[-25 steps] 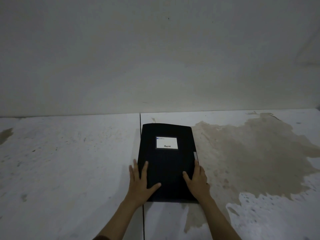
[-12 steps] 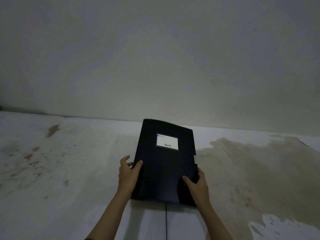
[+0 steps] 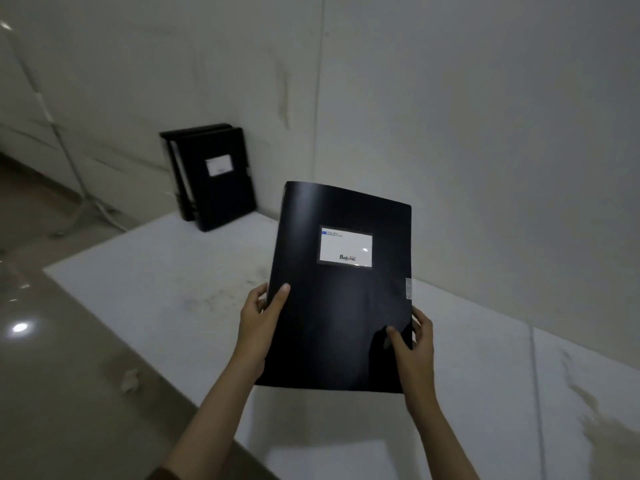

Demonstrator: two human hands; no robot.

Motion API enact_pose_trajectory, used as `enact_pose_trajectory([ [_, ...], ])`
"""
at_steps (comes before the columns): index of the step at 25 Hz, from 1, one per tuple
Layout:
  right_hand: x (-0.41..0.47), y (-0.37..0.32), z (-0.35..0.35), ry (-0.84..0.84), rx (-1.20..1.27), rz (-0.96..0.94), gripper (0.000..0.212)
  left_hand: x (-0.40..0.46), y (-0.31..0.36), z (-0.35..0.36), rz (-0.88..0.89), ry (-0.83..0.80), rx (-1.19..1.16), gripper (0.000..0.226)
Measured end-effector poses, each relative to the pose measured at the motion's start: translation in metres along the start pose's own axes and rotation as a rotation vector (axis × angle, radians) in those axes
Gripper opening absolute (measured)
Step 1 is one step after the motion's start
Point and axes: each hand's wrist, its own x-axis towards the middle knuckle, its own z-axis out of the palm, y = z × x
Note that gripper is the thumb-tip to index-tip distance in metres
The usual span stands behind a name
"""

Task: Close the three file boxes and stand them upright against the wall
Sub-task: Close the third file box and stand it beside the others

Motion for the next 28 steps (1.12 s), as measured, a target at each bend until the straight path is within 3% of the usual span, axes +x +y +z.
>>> enact_pose_trajectory([
  [5,0.006,-0.022,0.117,-0.1,0.058,-0.072,0.04,0.026,0.03,-0.103,0.068,0.058,-0.017,0.049],
  [11,0.02,-0.035,0.206,-0.134,0.086,-0.141,0.044,0.069,0.065,-0.178,0.118,0.06,-0.007,0.049],
  [18,0.069,-0.029,0.281,-0.201,0.079,-0.171,0.044,0.163,0.106,-0.217,0.226,0.067,-0.011,0.05],
  [28,0.16,-0.03,0.356,-0.236,-0.04,-0.169,0.042,0.283,0.126,-0.217,0.242,0.145,-0.171,0.042],
])
